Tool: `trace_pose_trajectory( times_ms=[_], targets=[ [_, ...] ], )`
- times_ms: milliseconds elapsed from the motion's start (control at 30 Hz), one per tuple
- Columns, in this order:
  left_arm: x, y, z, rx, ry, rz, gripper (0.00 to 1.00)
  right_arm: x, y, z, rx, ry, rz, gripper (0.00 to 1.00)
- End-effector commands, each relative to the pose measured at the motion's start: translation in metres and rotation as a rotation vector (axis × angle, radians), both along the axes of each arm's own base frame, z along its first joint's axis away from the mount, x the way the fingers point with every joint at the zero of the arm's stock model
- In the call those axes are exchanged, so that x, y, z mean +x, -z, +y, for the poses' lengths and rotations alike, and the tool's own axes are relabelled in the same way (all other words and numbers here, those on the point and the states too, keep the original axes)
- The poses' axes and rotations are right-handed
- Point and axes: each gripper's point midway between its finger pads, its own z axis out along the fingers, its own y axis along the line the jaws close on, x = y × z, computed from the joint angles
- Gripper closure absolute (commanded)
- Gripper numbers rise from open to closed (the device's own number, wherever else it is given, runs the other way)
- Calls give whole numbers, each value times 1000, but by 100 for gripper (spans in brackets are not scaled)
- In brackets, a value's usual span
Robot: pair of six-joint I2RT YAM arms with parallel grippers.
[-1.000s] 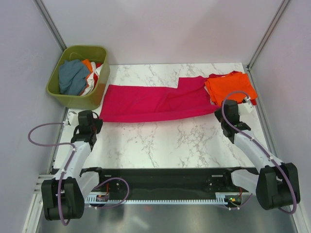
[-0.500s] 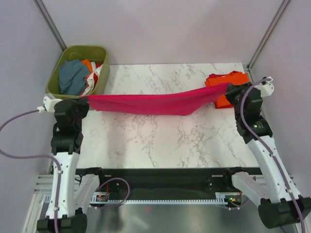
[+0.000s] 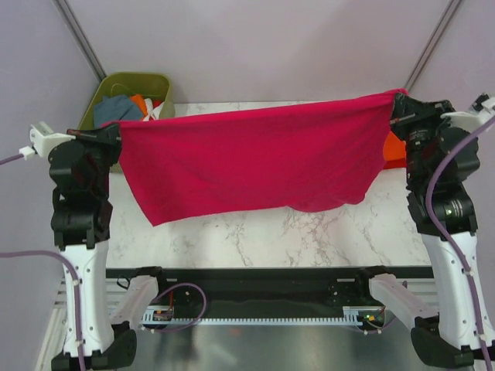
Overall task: Fold and stack the t-shirts
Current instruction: Fold the tshirt
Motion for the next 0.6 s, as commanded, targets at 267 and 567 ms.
trace_pose_trajectory(
  times_ms=[267,567],
  targets=[
    [123,58,-1,-45,54,193,98,126,39,13,16,-43,184,100],
    [198,-9,-11,-5,157,91,98,205,-22,5,90,-232,66,100]
  ],
)
